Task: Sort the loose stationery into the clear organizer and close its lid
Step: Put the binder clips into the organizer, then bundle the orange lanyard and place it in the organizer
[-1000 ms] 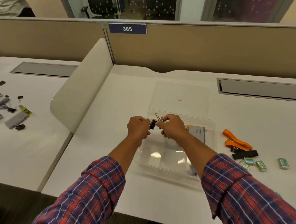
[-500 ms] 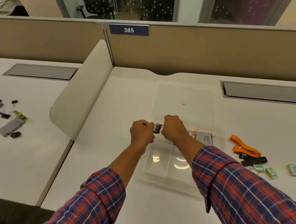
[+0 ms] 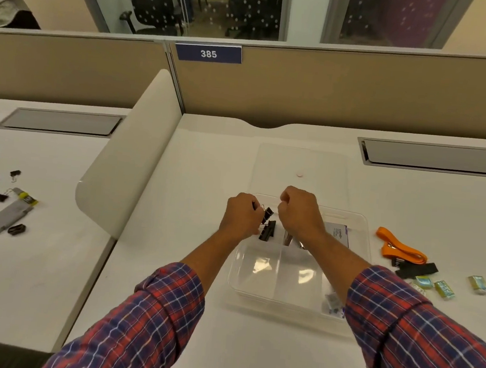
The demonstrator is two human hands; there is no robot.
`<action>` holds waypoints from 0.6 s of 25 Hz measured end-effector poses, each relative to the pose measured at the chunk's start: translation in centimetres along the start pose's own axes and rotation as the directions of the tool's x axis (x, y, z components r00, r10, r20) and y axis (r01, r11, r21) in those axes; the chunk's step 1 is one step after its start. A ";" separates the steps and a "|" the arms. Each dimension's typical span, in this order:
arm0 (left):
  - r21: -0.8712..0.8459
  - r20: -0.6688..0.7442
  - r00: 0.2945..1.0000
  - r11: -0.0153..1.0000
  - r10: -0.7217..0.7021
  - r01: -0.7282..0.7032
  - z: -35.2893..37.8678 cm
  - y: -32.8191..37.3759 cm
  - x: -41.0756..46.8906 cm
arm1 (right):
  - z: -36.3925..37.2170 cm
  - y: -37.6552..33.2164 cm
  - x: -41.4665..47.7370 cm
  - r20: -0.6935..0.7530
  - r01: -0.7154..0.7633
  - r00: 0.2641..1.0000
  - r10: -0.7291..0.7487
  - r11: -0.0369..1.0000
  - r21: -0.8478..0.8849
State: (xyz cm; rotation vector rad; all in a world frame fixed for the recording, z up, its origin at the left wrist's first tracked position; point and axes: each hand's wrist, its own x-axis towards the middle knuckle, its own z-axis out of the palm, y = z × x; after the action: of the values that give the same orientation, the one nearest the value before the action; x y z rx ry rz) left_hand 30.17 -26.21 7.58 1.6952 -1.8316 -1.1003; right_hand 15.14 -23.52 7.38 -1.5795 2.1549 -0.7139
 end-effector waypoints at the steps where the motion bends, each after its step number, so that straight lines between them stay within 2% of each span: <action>1: 0.110 0.029 0.998 0.992 0.056 -0.059 0.3 0.3 0.1 | -0.2 0.5 -0.4 -0.033 0.001 0.999 -0.001 1.000 0.002; 4: 0.342 0.075 0.978 0.916 0.194 -0.208 1.4 0.9 0.6 | -0.6 2.2 -1.6 -0.077 -0.053 0.996 0.051 0.998 -0.026; 7: 0.373 0.088 0.966 0.891 0.242 -0.257 2.4 0.5 0.9 | -0.7 3.7 -2.6 -0.068 -0.069 0.996 0.064 0.995 -0.067; 11: 0.422 0.112 0.934 0.835 0.340 -0.354 3.6 -0.5 0.7 | -0.8 5.6 -4.1 -0.081 0.020 0.996 -0.033 0.987 -0.158; 15: 0.579 0.085 0.882 0.697 0.464 -0.422 4.4 -0.9 -0.1 | -0.7 7.6 -5.2 -0.093 0.120 0.981 -0.168 0.915 -0.385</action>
State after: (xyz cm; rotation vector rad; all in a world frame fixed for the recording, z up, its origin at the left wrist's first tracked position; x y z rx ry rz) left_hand 27.47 -24.87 4.25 1.3965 -2.5273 -0.2703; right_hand 10.53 -16.65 3.42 -1.9522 2.3953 -0.4662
